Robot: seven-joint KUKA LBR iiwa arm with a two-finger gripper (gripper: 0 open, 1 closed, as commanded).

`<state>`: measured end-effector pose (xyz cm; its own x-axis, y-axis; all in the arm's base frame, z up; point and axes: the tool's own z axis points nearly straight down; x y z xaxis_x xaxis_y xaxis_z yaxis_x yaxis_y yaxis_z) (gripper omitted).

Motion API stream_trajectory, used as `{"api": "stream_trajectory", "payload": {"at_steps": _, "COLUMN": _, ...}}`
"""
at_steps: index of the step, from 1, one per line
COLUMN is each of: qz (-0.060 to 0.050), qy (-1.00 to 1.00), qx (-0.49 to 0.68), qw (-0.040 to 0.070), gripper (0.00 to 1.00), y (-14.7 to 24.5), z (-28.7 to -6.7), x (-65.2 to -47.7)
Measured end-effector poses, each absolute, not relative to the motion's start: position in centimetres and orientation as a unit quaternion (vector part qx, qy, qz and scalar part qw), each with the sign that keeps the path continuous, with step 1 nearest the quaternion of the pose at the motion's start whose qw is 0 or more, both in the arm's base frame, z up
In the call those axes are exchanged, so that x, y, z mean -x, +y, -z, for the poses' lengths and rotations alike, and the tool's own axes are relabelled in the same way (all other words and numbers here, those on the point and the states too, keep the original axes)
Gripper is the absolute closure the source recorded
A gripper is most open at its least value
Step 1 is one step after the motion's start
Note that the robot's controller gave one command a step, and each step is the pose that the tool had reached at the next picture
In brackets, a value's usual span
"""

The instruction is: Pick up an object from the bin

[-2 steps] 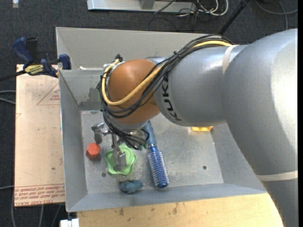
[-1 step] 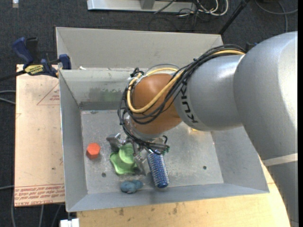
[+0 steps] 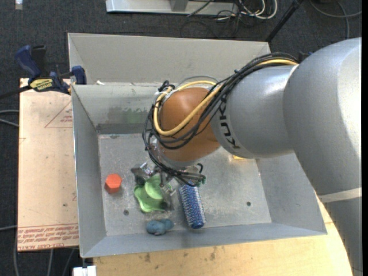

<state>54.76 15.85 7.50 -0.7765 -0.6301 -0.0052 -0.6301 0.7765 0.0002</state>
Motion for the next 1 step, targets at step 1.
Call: {"api": "stream_trajectory", "payload": {"at_steps": 1, "qz": 0.0, "qy": 0.891, "qx": 0.453, "qw": 0.005, "gripper": 1.0, "y": 14.73, "z": -21.49, "x": -53.21}}
